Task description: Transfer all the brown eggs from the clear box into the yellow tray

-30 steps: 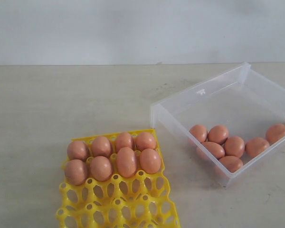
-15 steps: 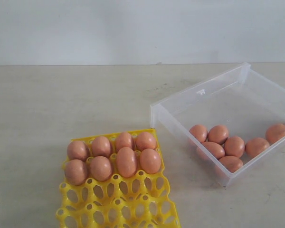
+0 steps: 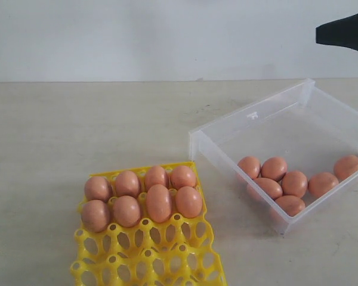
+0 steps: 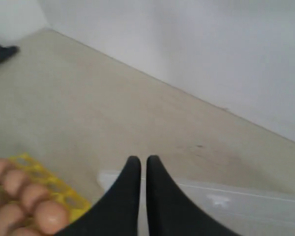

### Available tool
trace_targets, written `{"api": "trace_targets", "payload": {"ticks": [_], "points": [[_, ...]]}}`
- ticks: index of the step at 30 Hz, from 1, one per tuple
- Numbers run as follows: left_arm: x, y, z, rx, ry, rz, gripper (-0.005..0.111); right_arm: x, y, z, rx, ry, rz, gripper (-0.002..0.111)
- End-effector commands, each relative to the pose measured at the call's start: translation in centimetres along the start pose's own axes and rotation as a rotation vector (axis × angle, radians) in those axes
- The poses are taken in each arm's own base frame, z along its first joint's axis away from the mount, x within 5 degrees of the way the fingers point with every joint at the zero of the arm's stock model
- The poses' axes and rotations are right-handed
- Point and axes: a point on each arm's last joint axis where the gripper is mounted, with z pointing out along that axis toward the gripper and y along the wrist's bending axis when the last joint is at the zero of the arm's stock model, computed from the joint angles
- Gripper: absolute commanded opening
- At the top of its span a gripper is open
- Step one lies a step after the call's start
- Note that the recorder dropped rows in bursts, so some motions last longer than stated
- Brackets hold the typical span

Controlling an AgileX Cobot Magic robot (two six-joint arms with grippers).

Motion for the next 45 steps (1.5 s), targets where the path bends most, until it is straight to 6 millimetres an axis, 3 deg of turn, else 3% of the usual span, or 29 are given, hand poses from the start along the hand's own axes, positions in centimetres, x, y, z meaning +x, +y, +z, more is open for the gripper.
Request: {"api": "trace_targets", "payload": {"ticks": [1, 5, 8, 12, 16, 19, 23, 27, 33, 40, 45], "points": [[-0.1, 0.0, 0.0, -0.003, -0.011, 0.002, 0.004, -0.1, 1.3, -0.1, -0.138, -0.007, 0.12, 0.0], [-0.1, 0.0, 0.0, -0.003, -0.011, 0.002, 0.004, 0.3, 1.3, 0.0, -0.141, 0.009, 0.281, 0.0], [-0.1, 0.0, 0.0, -0.003, -0.011, 0.002, 0.004, 1.7, 1.5, 0.2, -0.15, 0.034, 0.367, 0.0], [-0.1, 0.0, 0.0, -0.003, -0.011, 0.002, 0.004, 5.4, 2.4, 0.7, -0.167, 0.1, 0.608, 0.0], [-0.1, 0.0, 0.0, -0.003, -0.011, 0.002, 0.004, 8.6, 3.5, 0.9, -0.154, 0.149, 0.677, 0.0], [-0.1, 0.0, 0.0, -0.003, -0.011, 0.002, 0.004, 10.9, 2.6, 0.6, 0.091, 0.197, 0.621, 0.0], [-0.1, 0.0, 0.0, -0.003, -0.011, 0.002, 0.004, 13.2, 0.2, -1.8, 0.625, 0.269, 0.547, 0.0], [-0.1, 0.0, 0.0, -0.003, -0.011, 0.002, 0.004, 12.3, -0.9, -4.1, 0.925, 0.135, 0.657, 0.0], [-0.1, 0.0, 0.0, -0.003, -0.011, 0.002, 0.004, 9.7, 0.4, -5.0, 0.898, -0.019, 0.676, 0.0], [-0.1, 0.0, 0.0, -0.003, -0.011, 0.002, 0.004, 6.2, 0.3, -9.9, 1.295, -0.143, 0.6, 0.0], [-0.1, 0.0, 0.0, -0.003, -0.011, 0.002, 0.004, 5.0, 0.5, -10.2, 1.283, -0.189, 0.538, 0.0]]}}
